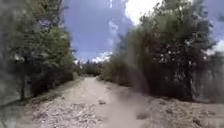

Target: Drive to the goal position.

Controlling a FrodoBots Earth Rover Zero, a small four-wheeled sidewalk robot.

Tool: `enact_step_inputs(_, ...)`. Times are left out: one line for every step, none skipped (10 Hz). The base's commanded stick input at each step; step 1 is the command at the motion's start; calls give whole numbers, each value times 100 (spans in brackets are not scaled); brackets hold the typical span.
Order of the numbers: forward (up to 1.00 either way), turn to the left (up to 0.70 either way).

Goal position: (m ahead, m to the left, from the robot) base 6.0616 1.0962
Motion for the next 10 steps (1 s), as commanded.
enact_step_inputs(45,15)
enact_step_inputs(45,27)
enact_step_inputs(45,27)
enact_step_inputs(45,14)
enact_step_inputs(45,0)
enact_step_inputs(45,0)
enact_step_inputs(45,0)
enact_step_inputs(45,0)
enact_step_inputs(45,0)
enact_step_inputs(45,0)
